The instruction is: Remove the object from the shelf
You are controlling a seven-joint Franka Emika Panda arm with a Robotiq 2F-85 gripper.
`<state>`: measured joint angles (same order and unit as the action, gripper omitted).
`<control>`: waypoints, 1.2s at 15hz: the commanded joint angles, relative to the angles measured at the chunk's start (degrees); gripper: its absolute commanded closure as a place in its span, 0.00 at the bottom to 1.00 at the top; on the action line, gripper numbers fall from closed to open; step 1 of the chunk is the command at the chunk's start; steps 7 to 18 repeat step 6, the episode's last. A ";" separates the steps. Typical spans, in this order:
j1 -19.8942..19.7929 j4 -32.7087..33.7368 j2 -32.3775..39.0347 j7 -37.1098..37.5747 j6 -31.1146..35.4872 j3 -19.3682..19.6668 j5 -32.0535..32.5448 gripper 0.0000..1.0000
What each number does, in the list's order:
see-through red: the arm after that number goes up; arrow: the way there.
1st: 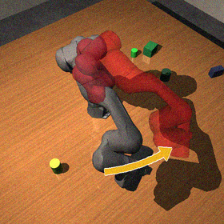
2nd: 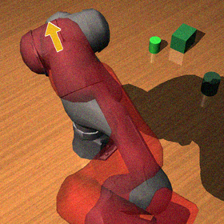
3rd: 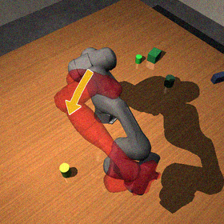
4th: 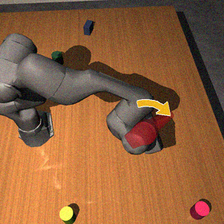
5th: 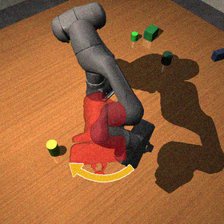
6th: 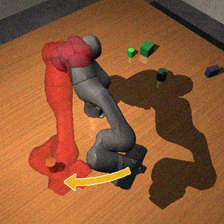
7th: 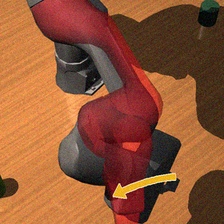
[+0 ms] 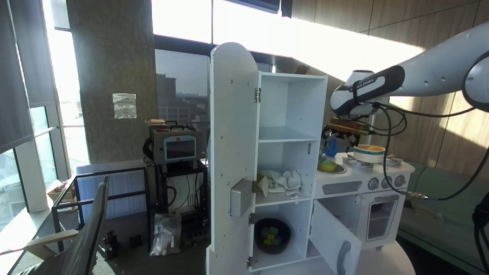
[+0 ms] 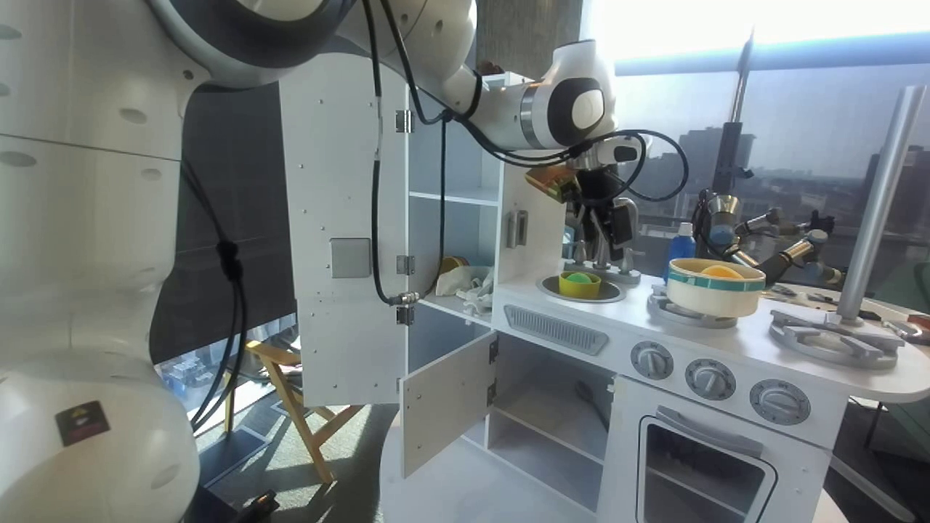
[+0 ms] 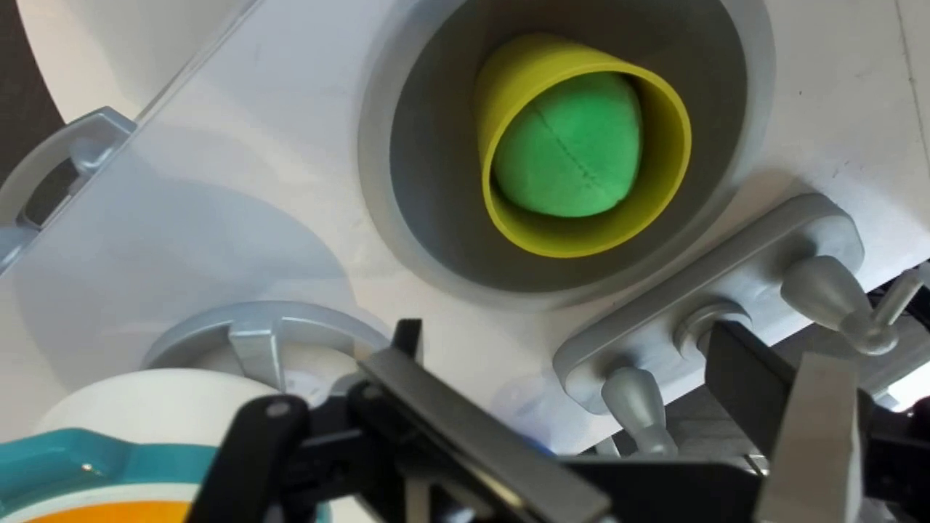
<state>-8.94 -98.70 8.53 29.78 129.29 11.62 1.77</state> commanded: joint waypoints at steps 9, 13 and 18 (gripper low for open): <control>-1.14 0.64 -0.23 1.12 -0.24 1.48 -0.10 0.00; -1.14 0.64 -0.23 1.12 -0.24 1.48 -0.10 0.00; -1.14 0.64 -0.23 1.12 -0.24 1.48 -0.10 0.00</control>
